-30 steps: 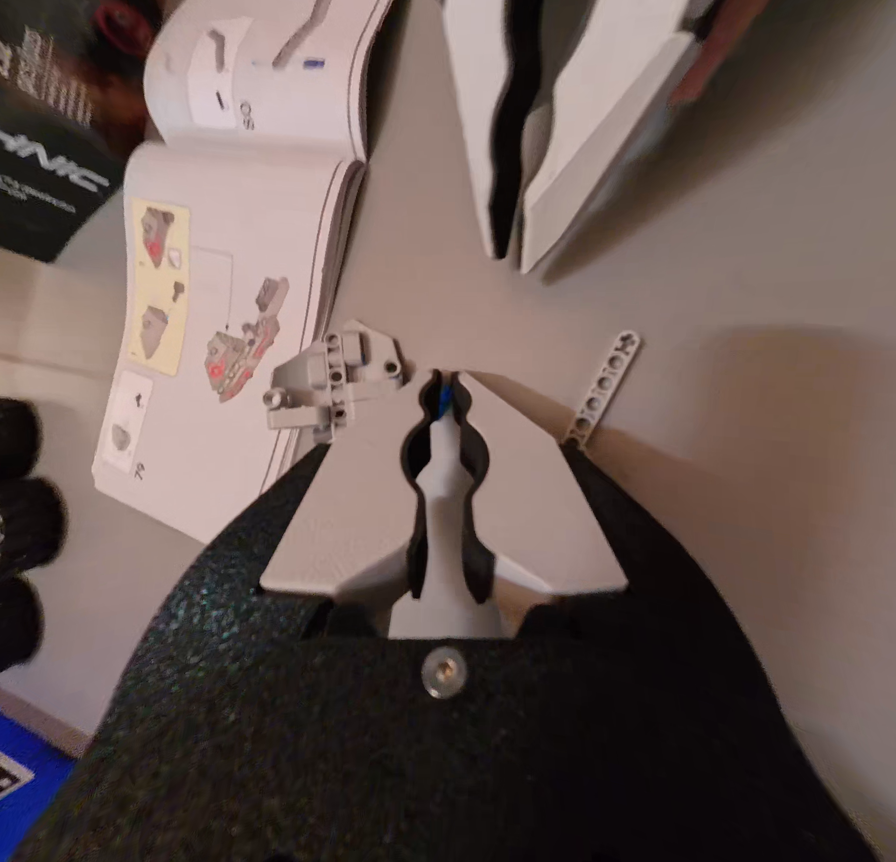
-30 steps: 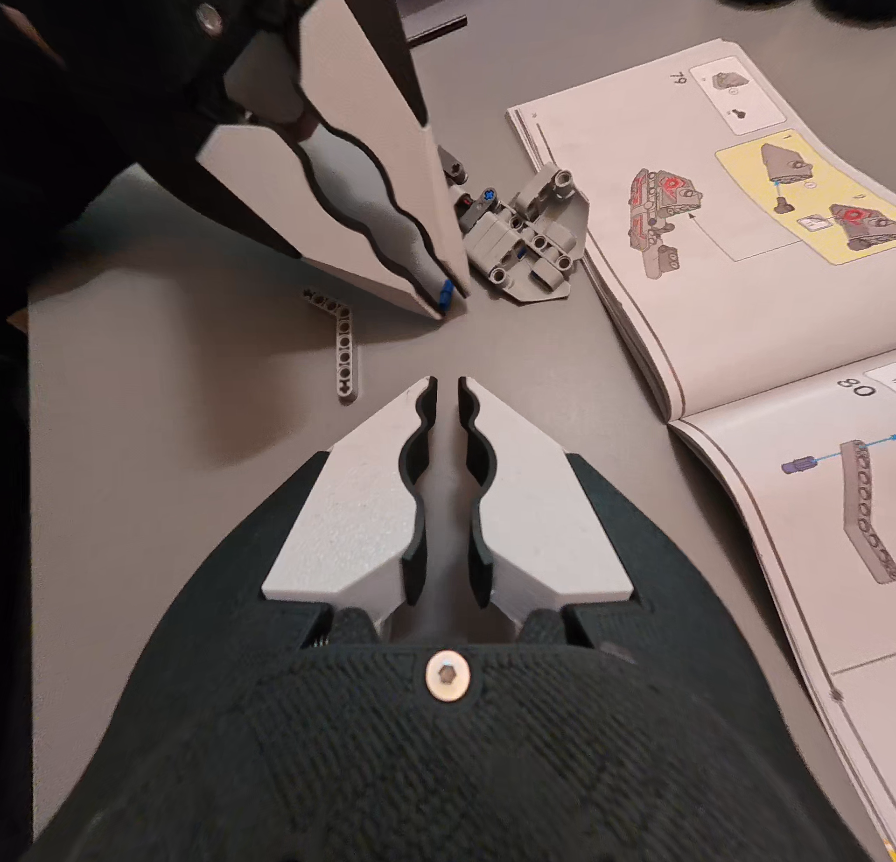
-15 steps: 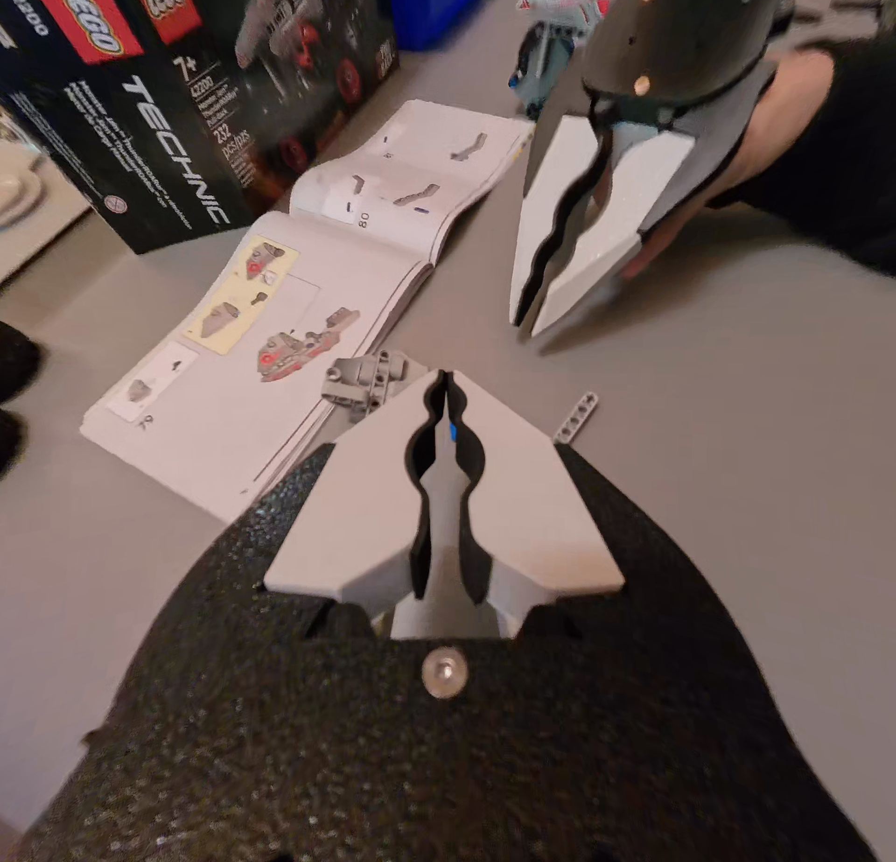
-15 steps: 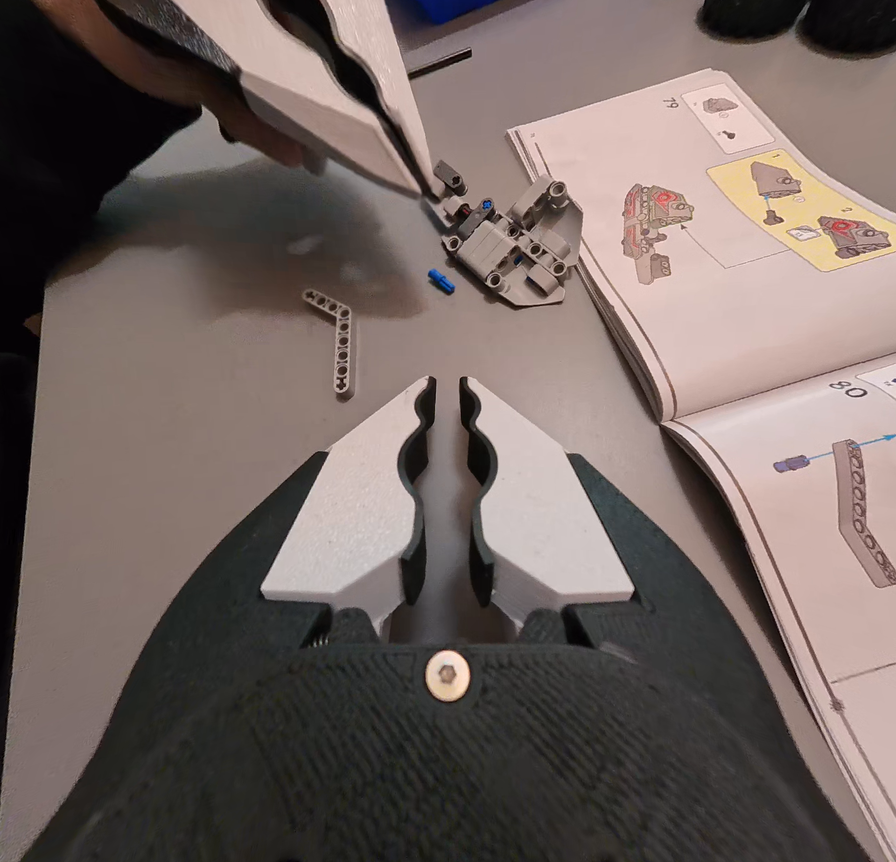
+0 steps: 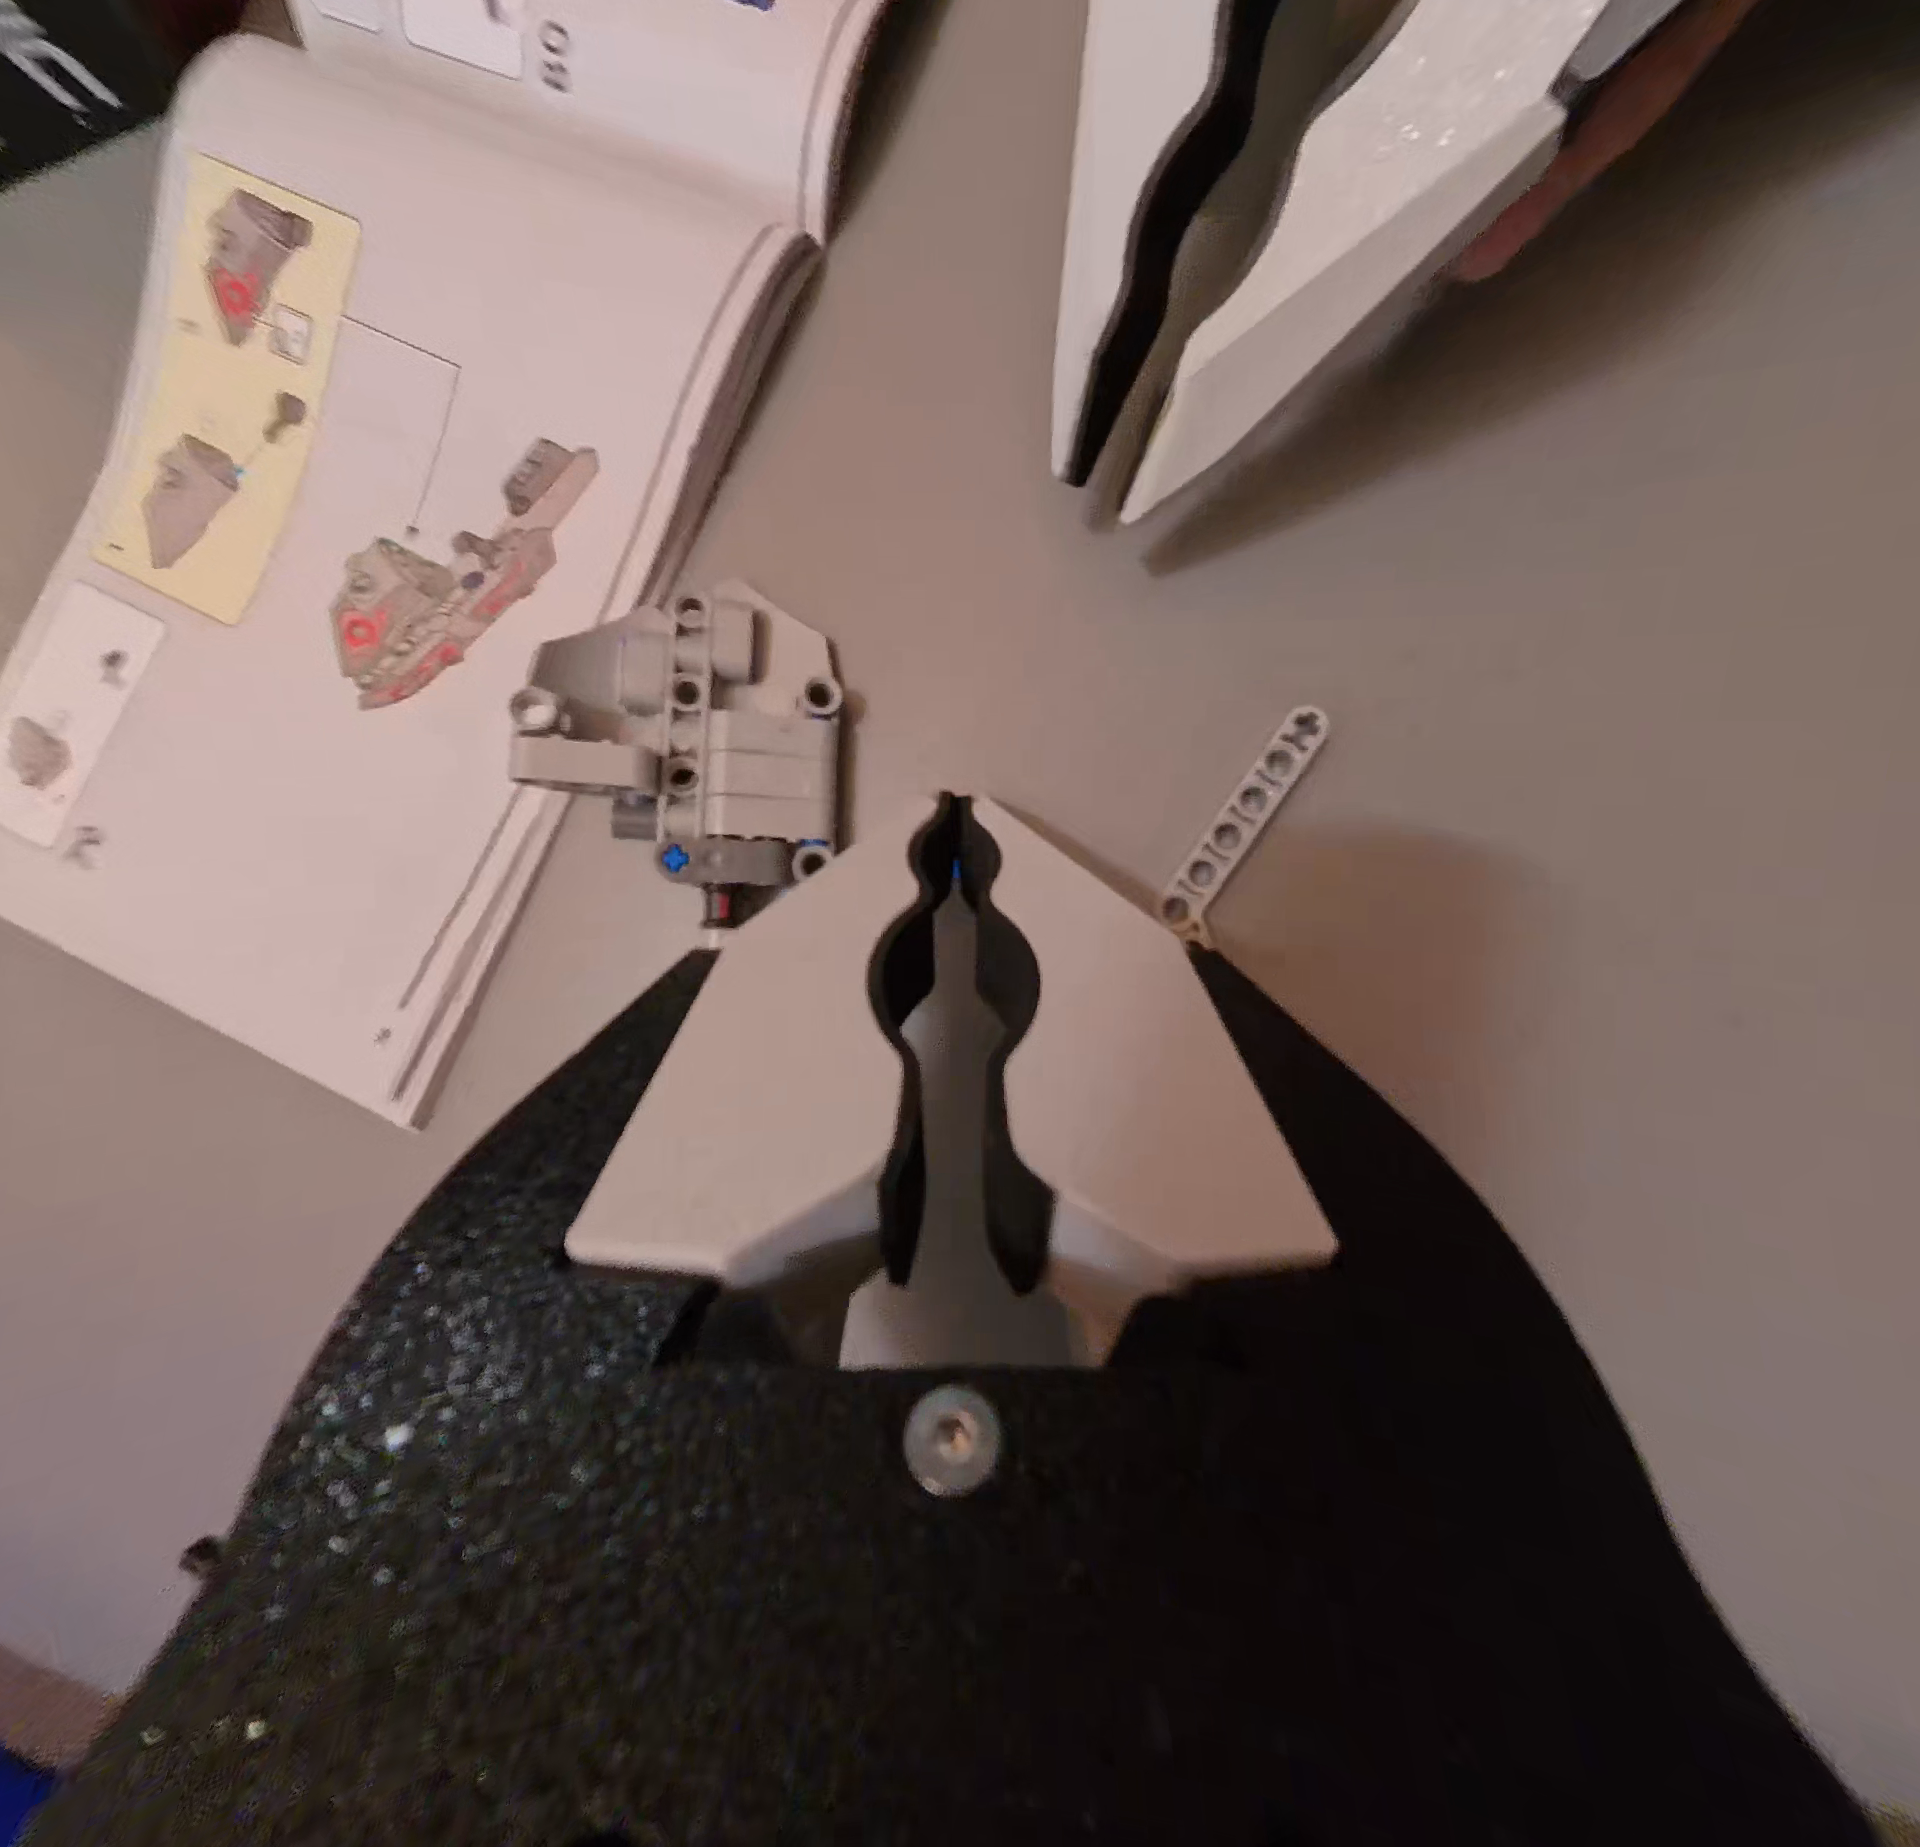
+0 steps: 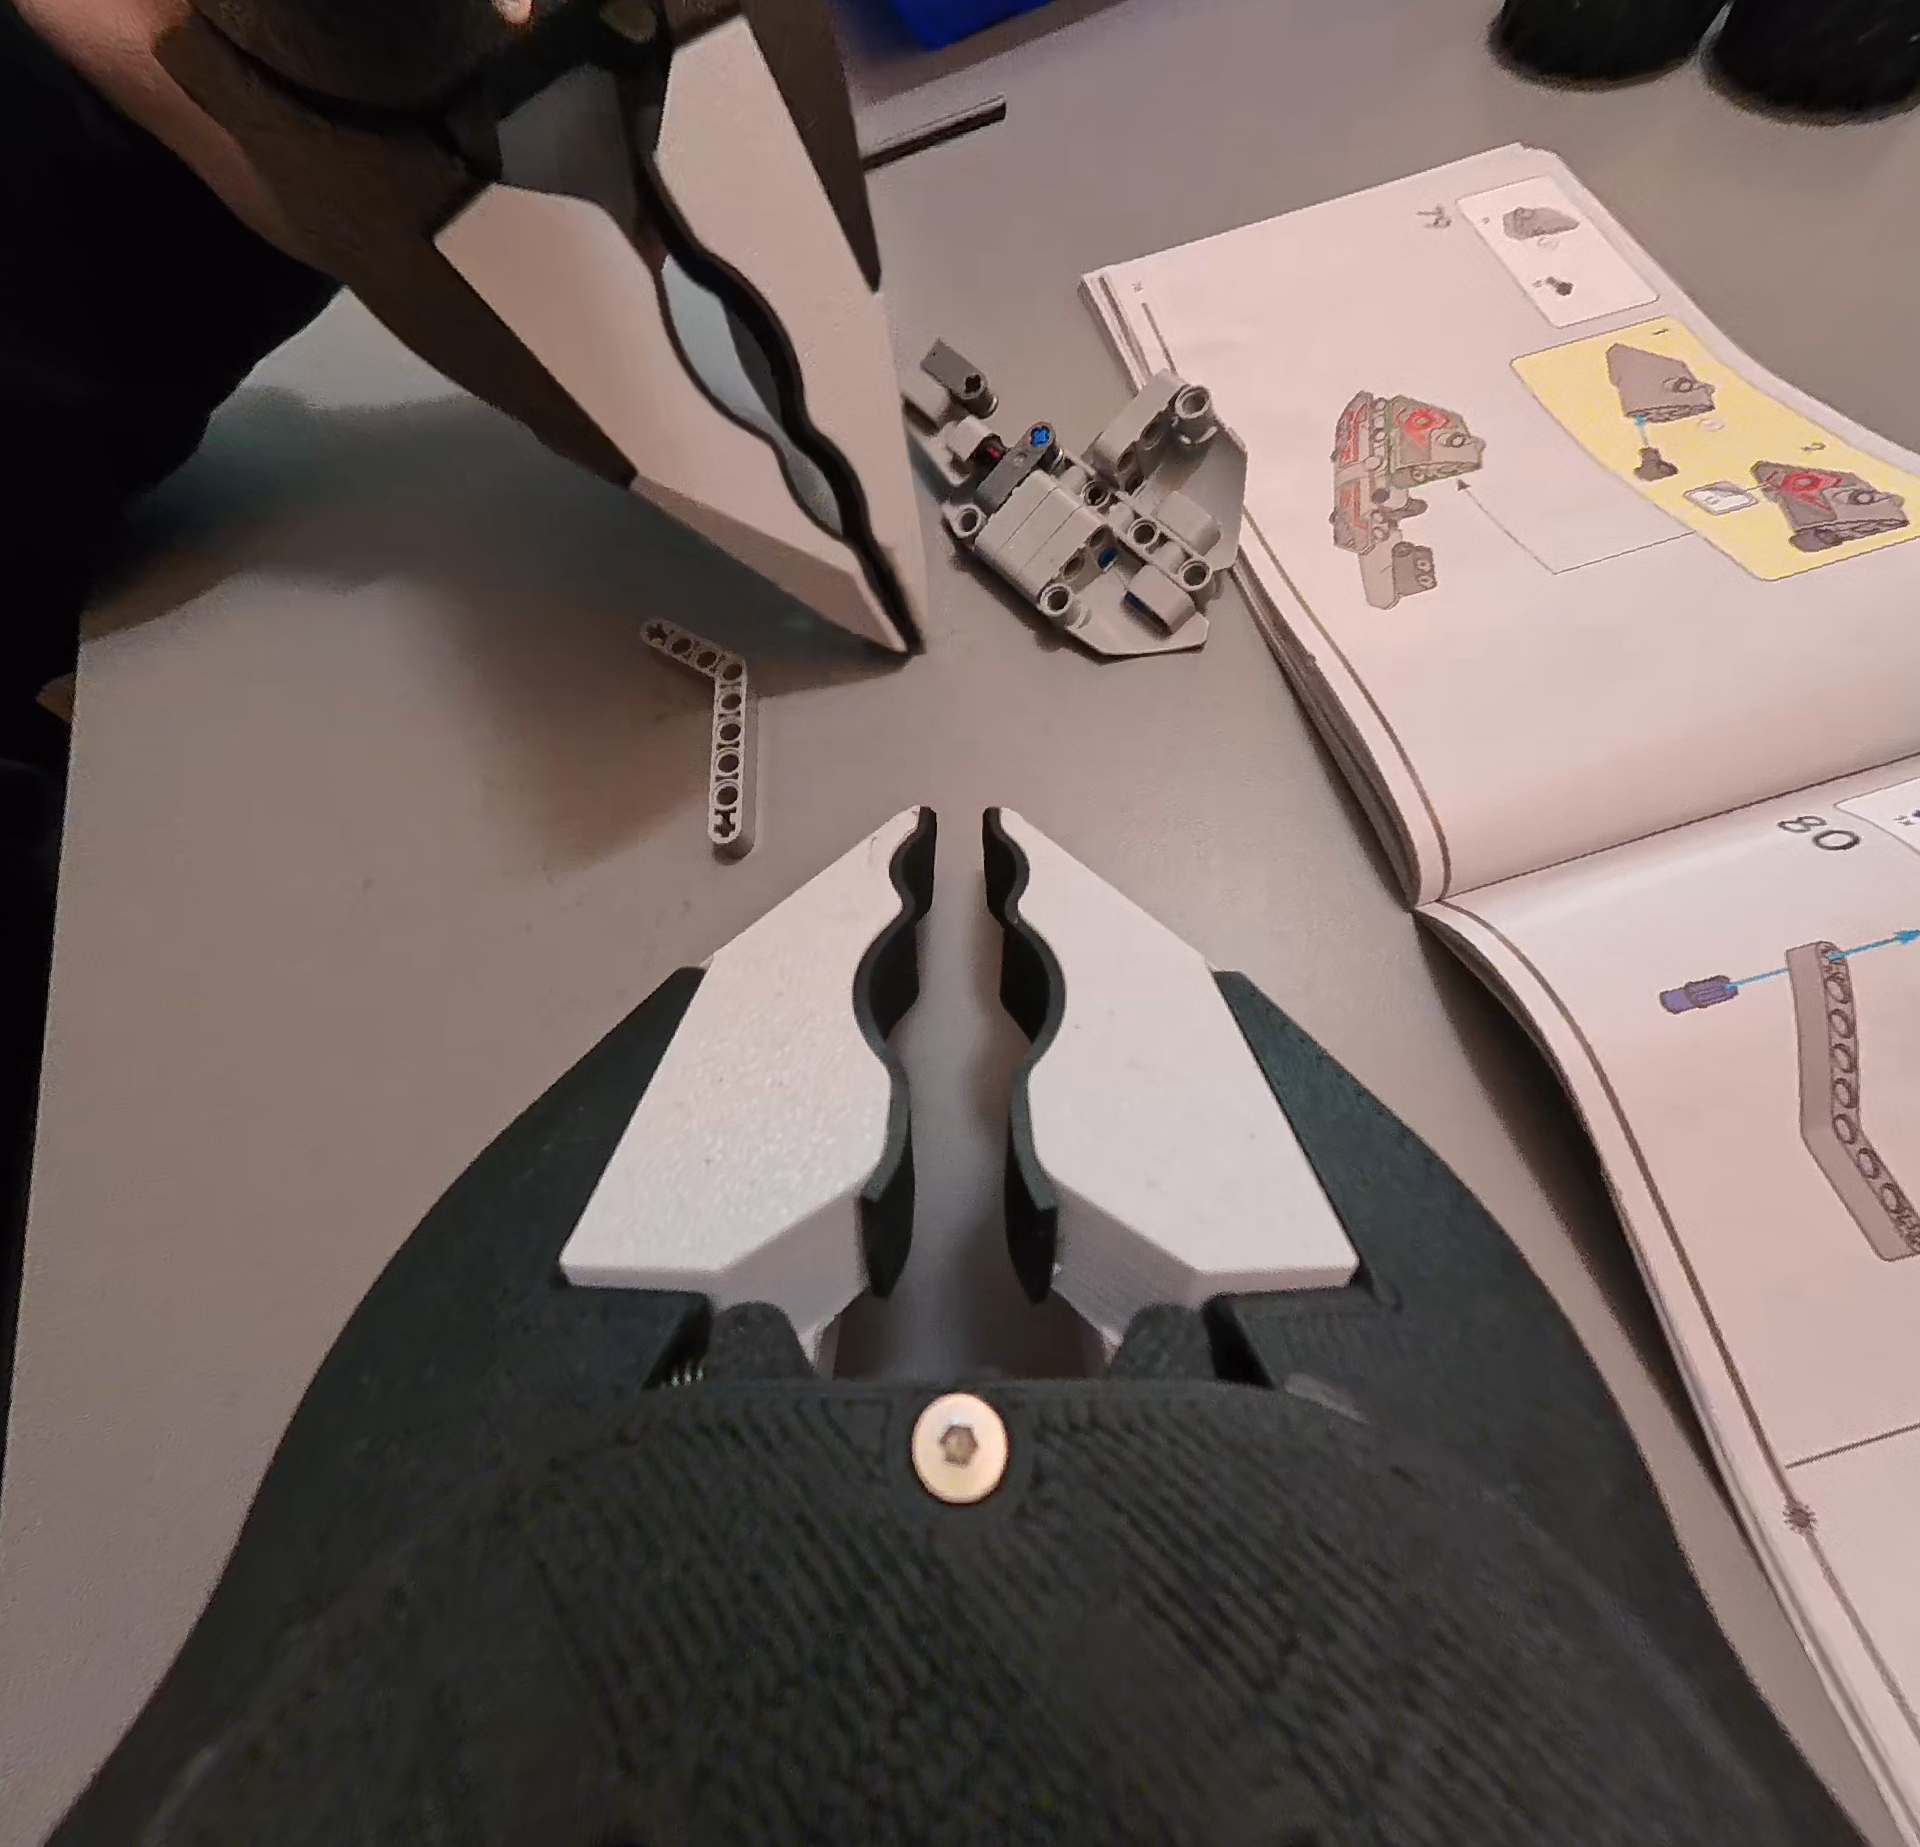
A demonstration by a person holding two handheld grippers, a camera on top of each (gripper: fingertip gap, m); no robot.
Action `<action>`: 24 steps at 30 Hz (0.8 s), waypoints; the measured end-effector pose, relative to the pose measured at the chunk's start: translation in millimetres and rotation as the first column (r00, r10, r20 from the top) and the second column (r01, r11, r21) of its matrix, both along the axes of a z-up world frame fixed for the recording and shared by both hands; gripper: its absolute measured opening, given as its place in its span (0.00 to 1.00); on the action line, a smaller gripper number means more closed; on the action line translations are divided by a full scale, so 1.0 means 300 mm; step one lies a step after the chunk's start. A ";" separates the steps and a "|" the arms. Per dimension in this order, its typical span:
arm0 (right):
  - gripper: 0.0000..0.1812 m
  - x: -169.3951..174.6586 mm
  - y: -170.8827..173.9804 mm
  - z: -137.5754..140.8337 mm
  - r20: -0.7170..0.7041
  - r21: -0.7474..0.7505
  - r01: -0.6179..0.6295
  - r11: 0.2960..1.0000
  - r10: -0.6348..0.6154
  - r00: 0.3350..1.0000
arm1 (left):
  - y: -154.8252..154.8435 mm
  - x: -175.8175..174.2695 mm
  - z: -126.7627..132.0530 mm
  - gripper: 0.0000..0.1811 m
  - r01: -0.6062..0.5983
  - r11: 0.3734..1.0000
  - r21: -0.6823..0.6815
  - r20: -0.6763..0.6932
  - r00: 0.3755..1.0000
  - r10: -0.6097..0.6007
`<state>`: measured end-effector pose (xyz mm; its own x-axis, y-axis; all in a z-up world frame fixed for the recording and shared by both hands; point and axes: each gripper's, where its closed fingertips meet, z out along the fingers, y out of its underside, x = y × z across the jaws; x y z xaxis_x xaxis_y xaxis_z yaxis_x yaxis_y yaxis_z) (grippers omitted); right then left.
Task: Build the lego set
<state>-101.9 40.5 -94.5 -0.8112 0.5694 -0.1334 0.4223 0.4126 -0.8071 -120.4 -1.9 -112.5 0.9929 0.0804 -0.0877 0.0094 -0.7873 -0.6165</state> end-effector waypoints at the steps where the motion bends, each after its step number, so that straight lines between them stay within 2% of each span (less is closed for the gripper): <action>1: 0.04 -0.005 -0.002 0.011 -0.017 -0.013 0.001 1.000 -0.001 1.000 | 0.004 -0.001 0.010 0.00 0.009 1.000 0.024 -0.014 1.000 -0.008; 4: 0.05 -0.006 -0.024 0.047 -0.073 -0.058 -0.023 0.998 0.018 0.997 | 0.048 0.024 0.102 0.00 0.076 0.977 0.198 -0.047 0.997 -0.068; 6: 0.10 -0.004 -0.024 0.044 -0.025 -0.081 -0.005 0.997 0.003 1.000 | 0.061 0.033 0.159 0.00 0.108 0.952 0.288 -0.077 0.993 -0.090; 7: 0.13 -0.003 -0.023 0.048 0.001 -0.106 0.004 0.994 -0.004 1.000 | 0.052 0.021 0.167 0.00 0.085 0.952 0.295 -0.073 0.995 -0.067; 9: 0.13 -0.015 -0.006 0.061 0.010 -0.135 0.040 0.990 -0.039 0.999 | 0.011 0.013 0.139 0.01 0.058 0.969 0.240 -0.034 0.998 -0.051; 11: 0.14 -0.022 0.011 0.060 -0.006 -0.121 0.049 0.991 -0.050 0.999 | -0.047 0.024 0.076 0.08 0.068 0.990 0.120 -0.013 0.998 -0.067; 13: 0.14 -0.023 0.020 0.045 -0.003 -0.090 0.055 0.994 -0.056 0.998 | -0.102 0.011 0.033 0.11 0.051 0.999 0.006 -0.068 0.996 -0.050; 18: 0.14 -0.014 0.008 0.005 0.019 -0.028 0.032 0.999 -0.031 0.999 | -0.116 0.017 0.033 0.09 0.129 0.991 -0.022 -0.235 0.963 -0.130; 20: 0.14 -0.012 0.006 -0.002 0.021 -0.013 0.027 1.000 -0.027 0.999 | -0.124 0.018 0.010 0.11 0.118 0.992 -0.037 -0.188 0.975 -0.123; 24: 0.14 -0.006 0.001 0.000 0.017 -0.013 0.018 1.000 -0.018 1.000 | -0.110 0.032 0.004 0.03 0.129 0.991 0.027 -0.116 0.985 -0.125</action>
